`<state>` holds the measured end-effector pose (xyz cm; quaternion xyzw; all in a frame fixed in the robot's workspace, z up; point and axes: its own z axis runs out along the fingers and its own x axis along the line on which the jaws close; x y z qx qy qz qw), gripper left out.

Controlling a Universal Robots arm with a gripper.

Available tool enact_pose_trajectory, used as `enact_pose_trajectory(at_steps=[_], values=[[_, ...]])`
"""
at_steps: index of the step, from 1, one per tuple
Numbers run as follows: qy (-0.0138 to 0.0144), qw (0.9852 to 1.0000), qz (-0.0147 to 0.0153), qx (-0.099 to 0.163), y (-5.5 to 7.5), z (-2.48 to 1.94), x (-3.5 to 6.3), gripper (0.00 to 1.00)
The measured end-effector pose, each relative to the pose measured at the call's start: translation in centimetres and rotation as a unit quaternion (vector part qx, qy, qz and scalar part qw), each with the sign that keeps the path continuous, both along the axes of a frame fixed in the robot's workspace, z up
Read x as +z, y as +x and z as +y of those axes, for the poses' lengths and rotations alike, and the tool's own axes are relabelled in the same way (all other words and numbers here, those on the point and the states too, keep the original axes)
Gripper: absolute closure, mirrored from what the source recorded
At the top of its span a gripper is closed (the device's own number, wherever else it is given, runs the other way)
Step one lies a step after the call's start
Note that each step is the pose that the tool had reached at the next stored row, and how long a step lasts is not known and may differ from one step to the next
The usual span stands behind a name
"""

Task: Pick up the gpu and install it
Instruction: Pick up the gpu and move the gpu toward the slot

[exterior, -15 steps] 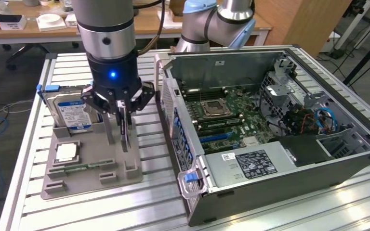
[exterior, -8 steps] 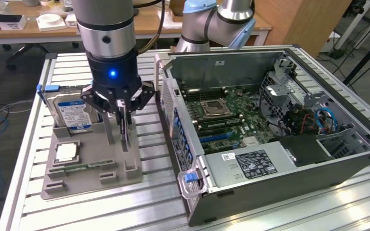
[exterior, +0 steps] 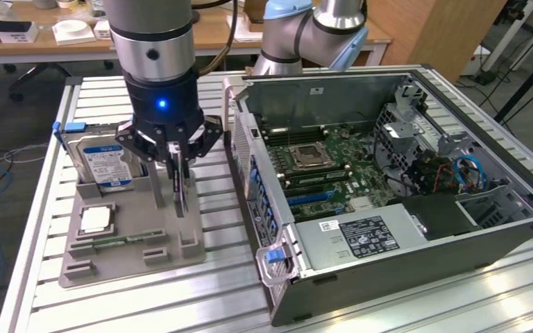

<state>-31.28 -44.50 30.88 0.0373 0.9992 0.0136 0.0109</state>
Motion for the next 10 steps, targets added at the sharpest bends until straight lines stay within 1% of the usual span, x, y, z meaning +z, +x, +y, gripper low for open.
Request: enact_pose_trajectory(at_steps=[10], values=[[-0.0002, 1.0, 0.0, 0.0, 0.0, 0.0, 0.4, 0.73]])
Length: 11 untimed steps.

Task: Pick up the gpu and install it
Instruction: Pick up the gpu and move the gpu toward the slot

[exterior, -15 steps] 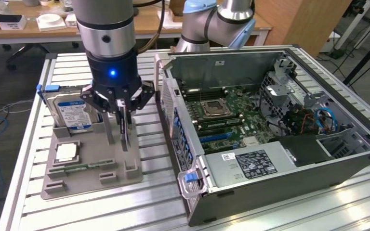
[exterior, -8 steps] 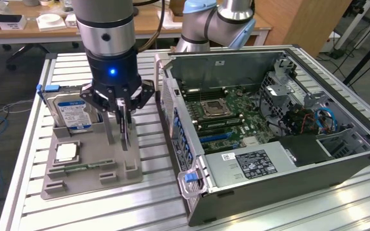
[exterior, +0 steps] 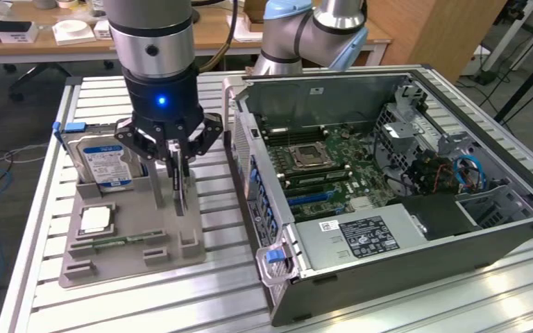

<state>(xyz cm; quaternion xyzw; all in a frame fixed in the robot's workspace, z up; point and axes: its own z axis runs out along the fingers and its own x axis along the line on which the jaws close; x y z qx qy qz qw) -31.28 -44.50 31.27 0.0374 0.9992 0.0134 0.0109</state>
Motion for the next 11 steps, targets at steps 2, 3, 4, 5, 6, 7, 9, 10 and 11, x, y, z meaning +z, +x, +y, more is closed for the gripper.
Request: enact_pose_trajectory(at_steps=[2, 3, 4, 5, 6, 7, 9, 10, 11], values=[[0.0, 1.0, 0.0, 0.0, 0.0, 0.0, 0.09, 0.73], [0.0, 1.0, 0.0, 0.0, 0.0, 0.0, 0.13, 0.73], [0.0, 1.0, 0.0, 0.0, 0.0, 0.0, 0.16, 0.73], [0.0, 1.0, 0.0, 0.0, 0.0, 0.0, 0.2, 0.73], [0.0, 1.0, 0.0, 0.0, 0.0, 0.0, 0.23, 0.73], [0.0, 1.0, 0.0, 0.0, 0.0, 0.0, 0.26, 0.73], [-0.0001, 1.0, 0.0, 0.0, 0.0, 0.0, 0.33, 0.73], [-0.0001, 1.0, 0.0, 0.0, 0.0, 0.0, 0.36, 0.73], [-0.0001, 1.0, 0.0, 0.0, 0.0, 0.0, 0.39, 0.73]])
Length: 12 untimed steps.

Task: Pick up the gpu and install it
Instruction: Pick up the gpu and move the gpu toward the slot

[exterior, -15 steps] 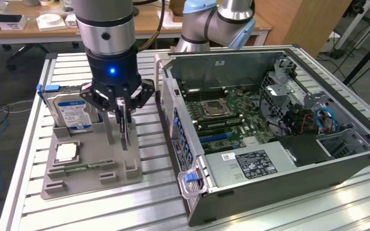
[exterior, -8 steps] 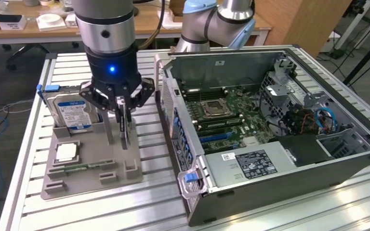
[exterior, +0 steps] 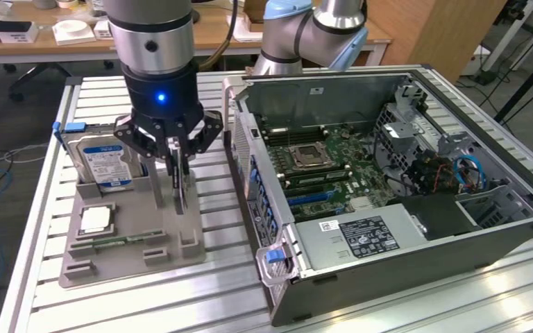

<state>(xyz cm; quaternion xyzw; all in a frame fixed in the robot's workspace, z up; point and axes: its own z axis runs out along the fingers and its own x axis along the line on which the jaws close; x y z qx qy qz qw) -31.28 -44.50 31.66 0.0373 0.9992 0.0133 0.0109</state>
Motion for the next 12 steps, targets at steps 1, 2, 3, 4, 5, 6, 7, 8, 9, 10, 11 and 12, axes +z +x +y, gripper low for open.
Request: enact_pose_trajectory(at_steps=[1, 2, 3, 4, 5, 6, 7, 8, 9, 10, 11, 12], values=[[0.0, 1.0, 0.0, 0.0, 0.0, 0.0, 0.03, 0.73], [0.0, 1.0, 0.0, 0.0, 0.0, 0.0, 0.06, 0.73], [-0.0001, 1.0, 0.0, 0.0, 0.0, 0.0, 0.09, 0.73], [-0.0001, 1.0, 0.0, 0.0, 0.0, 0.0, 0.13, 0.73], [-0.0001, 1.0, 0.0, 0.0, 0.0, 0.0, 0.17, 0.73], [-0.0001, 1.0, 0.0, 0.0, 0.0, 0.0, 0.21, 0.73], [-0.0002, 1.0, 0.0, 0.0, 0.0, 0.0, 0.25, 0.73], [-0.0002, 1.0, 0.0, 0.0, 0.0, 0.0, 0.29, 0.73], [-0.0001, 1.0, 0.0, 0.0, 0.0, 0.0, 0.31, 0.73], [-0.0001, 1.0, -0.0001, 0.0, 0.0, 0.0, 0.33, 0.73], [-0.0001, 1.0, -0.0001, 0.0, 0.0, 0.0, 0.35, 0.73], [-0.0001, 1.0, -0.0001, 0.0, 0.0, 0.0, 0.37, 0.73]])
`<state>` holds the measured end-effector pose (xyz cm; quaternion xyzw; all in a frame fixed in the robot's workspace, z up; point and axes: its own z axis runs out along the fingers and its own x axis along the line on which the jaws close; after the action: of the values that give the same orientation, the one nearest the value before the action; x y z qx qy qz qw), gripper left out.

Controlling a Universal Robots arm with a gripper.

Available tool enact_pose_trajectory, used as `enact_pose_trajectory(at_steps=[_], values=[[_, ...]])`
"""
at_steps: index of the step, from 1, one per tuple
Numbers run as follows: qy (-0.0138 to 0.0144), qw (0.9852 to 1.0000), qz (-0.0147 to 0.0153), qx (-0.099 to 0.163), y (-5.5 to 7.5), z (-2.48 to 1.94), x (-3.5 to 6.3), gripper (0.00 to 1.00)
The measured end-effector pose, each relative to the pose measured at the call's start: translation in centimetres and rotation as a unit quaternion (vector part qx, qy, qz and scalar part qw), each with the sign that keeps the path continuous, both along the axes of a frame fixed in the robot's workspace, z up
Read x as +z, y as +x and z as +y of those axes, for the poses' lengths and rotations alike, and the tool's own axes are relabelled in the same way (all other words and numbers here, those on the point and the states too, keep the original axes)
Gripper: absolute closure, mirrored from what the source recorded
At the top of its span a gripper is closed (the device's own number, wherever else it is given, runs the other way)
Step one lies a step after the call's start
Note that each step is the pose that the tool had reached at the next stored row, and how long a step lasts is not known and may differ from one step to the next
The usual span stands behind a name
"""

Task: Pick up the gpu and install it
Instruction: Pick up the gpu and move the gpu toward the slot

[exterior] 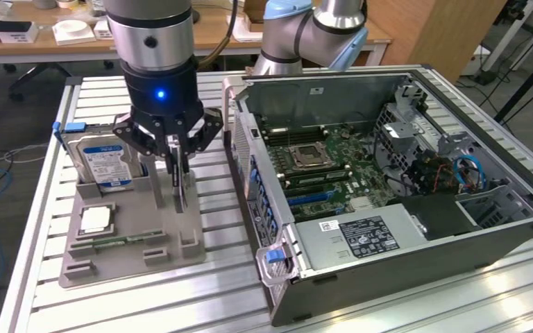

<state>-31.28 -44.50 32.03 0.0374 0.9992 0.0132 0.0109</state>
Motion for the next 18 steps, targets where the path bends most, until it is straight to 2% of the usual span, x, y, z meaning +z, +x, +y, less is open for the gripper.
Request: enact_pose_trajectory(at_steps=[18], values=[[-0.0001, 1.0, 0.0, 0.0, 0.0, 0.0, 0.79, 0.73]])
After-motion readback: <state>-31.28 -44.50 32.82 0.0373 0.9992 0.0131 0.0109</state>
